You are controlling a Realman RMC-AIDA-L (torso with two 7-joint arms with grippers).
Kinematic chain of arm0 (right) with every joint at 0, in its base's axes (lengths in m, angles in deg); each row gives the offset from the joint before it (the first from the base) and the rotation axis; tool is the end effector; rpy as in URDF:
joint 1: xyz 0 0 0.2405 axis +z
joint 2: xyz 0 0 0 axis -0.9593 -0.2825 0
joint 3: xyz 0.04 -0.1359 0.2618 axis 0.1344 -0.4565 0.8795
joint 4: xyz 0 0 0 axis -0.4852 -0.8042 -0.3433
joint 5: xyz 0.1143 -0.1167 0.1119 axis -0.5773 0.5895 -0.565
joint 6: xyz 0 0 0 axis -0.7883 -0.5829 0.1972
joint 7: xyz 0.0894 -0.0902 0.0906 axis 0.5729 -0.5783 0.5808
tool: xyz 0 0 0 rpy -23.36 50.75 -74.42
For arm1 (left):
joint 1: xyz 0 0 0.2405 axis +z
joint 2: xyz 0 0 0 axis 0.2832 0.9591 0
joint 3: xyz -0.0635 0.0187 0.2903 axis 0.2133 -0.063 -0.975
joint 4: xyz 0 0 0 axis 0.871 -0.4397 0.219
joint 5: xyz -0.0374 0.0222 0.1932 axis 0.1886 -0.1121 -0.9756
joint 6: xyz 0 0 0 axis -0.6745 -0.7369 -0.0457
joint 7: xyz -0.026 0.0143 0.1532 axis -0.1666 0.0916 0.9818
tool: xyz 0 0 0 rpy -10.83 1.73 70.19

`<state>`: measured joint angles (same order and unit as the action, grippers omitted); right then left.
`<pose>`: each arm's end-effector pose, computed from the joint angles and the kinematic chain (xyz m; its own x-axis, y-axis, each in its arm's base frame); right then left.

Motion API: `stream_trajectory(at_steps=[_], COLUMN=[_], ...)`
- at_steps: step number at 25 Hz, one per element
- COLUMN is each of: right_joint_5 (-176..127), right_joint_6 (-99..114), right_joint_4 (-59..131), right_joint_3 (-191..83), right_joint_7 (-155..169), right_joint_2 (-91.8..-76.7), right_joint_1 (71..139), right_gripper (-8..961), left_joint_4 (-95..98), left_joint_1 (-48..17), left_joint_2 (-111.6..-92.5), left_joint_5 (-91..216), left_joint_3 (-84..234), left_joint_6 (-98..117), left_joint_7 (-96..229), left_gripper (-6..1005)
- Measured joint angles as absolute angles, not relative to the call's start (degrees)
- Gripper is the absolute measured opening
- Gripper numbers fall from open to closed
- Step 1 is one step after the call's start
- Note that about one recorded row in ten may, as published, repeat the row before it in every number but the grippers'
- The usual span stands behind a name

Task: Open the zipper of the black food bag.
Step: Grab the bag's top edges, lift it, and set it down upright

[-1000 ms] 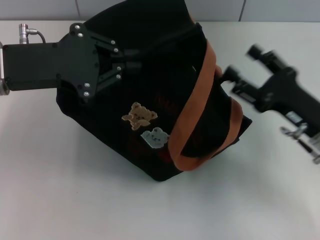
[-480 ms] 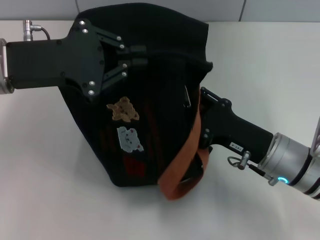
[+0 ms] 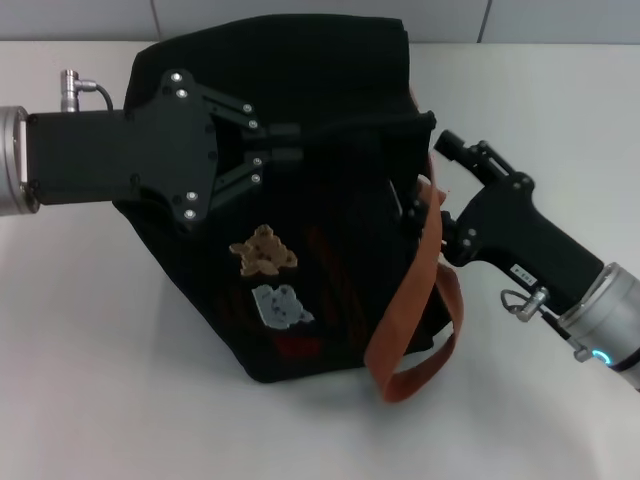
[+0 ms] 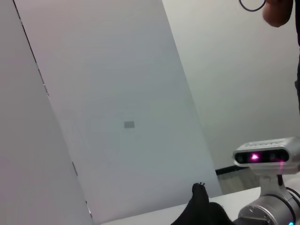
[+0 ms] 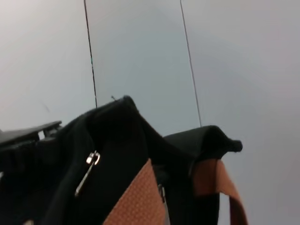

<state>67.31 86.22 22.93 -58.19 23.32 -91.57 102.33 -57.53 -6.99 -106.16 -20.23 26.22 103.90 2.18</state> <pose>0.2653 0.2948 -0.0971 0.5900 0.0672 -0.8046 -0.5053 -0.7465 -0.4329 -0.2137 0.3123 0.0164 0.7919 -0.2852 0.5399 -0.1275 -0.9420 -0.3105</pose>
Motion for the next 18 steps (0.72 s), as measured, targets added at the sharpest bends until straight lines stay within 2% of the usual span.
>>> stream_trajectory(at_steps=[18], right_joint_5=[67.32], right_joint_6=[87.55], right_joint_4=[16.33], right_joint_3=[-55.71], right_joint_7=[-16.16], right_joint_2=[-91.55], right_joint_1=[100.75], right_gripper=[831], left_joint_4=[-55.86], left_joint_1=[-7.38], left_joint_2=[-106.21], left_joint_5=[-20.31], left_joint_3=[24.87], left_joint_6=[103.87], left_joint_7=[2.63], left_gripper=[94])
